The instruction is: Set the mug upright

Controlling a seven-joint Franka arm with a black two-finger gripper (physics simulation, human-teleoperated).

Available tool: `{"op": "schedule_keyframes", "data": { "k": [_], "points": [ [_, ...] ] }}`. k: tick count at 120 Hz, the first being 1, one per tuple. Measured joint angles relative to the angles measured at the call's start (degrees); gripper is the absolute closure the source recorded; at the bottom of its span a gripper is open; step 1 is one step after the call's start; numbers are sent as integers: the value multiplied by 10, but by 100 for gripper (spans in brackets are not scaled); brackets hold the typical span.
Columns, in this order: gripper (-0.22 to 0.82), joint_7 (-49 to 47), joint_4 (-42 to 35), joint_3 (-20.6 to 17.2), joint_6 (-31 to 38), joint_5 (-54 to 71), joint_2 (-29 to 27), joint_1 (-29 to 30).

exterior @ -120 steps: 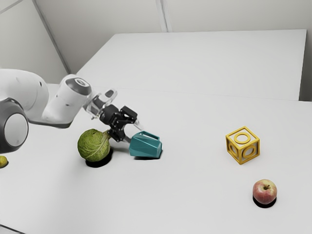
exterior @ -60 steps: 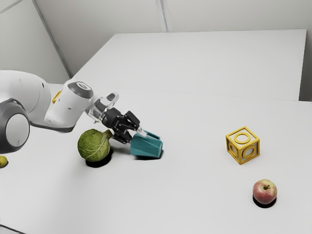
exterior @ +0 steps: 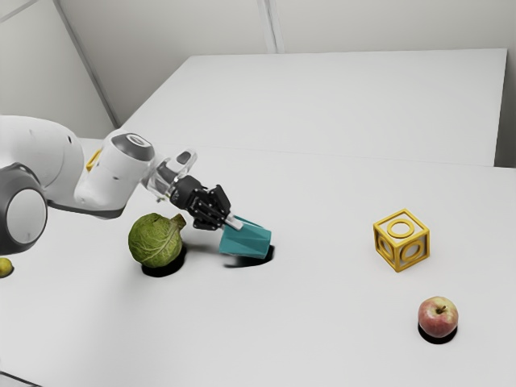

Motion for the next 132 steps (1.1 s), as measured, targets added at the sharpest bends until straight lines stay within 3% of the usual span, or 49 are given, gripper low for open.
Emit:
{"op": "schedule_keyframes", "data": {
  "k": [26,49,66,76,88,101,132],
  "points": [
    [78,-1,10,1,5,6,-29,-7],
    [78,-2,102,1,4,96,-45,-11],
    [78,-13,218,-13,7,267,4,-28],
    [78,-24,246,-19,25,355,39,-50],
    [78,-42,244,-22,57,427,51,-68],
    [78,-67,171,-25,79,481,11,-79],
    [78,-118,131,-30,97,519,1,-94]
  ]
}}
